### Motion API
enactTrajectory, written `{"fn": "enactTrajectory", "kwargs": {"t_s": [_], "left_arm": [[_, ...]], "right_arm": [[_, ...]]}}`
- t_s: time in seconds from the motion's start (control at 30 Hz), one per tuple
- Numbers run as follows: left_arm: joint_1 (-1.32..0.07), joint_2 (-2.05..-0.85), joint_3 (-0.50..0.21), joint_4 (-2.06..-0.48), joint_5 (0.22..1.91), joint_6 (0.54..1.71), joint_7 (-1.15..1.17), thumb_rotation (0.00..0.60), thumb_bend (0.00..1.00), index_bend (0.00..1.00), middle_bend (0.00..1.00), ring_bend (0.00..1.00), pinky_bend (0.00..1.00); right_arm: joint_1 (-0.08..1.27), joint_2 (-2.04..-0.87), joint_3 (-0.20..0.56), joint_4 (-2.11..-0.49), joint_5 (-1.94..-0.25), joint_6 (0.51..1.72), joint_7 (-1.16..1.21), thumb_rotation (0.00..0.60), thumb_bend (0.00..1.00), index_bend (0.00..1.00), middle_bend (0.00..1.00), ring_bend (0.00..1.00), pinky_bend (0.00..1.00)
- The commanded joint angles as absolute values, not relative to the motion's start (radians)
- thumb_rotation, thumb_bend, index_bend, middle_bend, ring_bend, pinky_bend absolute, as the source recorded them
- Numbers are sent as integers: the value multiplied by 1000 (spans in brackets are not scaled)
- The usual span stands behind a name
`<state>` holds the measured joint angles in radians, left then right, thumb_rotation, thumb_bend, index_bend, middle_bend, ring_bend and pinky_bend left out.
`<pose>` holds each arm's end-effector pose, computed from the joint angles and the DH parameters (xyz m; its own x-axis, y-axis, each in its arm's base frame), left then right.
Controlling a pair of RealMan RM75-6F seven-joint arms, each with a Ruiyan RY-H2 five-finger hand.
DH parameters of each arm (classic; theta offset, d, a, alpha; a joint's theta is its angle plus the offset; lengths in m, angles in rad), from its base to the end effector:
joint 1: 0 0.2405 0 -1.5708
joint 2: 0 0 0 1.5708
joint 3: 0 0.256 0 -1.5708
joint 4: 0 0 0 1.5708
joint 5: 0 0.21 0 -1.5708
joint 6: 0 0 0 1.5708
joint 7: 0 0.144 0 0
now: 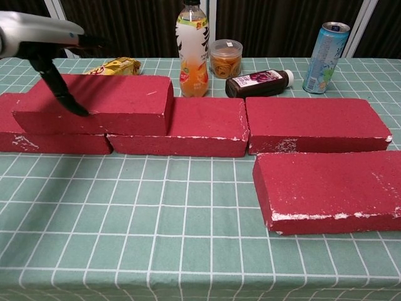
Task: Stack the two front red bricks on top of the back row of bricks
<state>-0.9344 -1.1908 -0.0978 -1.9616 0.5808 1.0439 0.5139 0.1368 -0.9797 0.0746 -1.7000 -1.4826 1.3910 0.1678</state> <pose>-0.1212 0.3279 0.0595 0.4207 0.4129 0.8078 0.9069 -0.2135 -0.3632 -0.2980 -0.2008 0.1870 0.2845 -0.0522 0.9573 -0.9585 -0.0363 0.2829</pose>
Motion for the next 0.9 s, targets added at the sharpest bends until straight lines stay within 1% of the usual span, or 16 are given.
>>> {"fn": "enactTrajectory", "kwargs": {"t_s": [0.03, 0.13, 0.27, 0.37, 0.53, 0.67, 0.9], "left_arm": [[-856, -1083, -57, -2071, 648, 1144, 508, 600, 73, 34, 0, 0, 0], [-777, -1019, -13, -2124, 727, 1225, 489, 600, 72, 34, 0, 0, 0], [-663, -970, 41, -2135, 833, 1327, 438, 600, 73, 34, 0, 0, 0], [-576, -931, 68, -2104, 914, 1376, 352, 600, 67, 34, 0, 0, 0], [-466, -904, 76, -2014, 1034, 1439, 196, 600, 64, 34, 0, 0, 0], [-401, -911, 89, -1957, 1101, 1448, 112, 600, 61, 34, 0, 0, 0], [-356, -918, 91, -1895, 1130, 1374, 47, 600, 57, 34, 0, 0, 0]], "right_arm": [[134, -967, 64, -1715, -1503, 1394, 166, 600, 0, 0, 0, 0, 0], [148, -959, 46, -1729, -1542, 1367, 162, 600, 0, 0, 0, 0, 0], [185, -948, 18, -1761, -1603, 1305, 119, 600, 0, 0, 0, 0, 0], [211, -952, 6, -1796, -1623, 1260, 50, 600, 0, 0, 0, 0, 0], [234, -972, -10, -1832, -1619, 1202, -38, 600, 0, 0, 0, 0, 0], [251, -976, -27, -1859, -1615, 1154, -85, 600, 0, 0, 0, 0, 0], [291, -990, -38, -1905, -1564, 1058, -145, 600, 0, 0, 0, 0, 0]]}}
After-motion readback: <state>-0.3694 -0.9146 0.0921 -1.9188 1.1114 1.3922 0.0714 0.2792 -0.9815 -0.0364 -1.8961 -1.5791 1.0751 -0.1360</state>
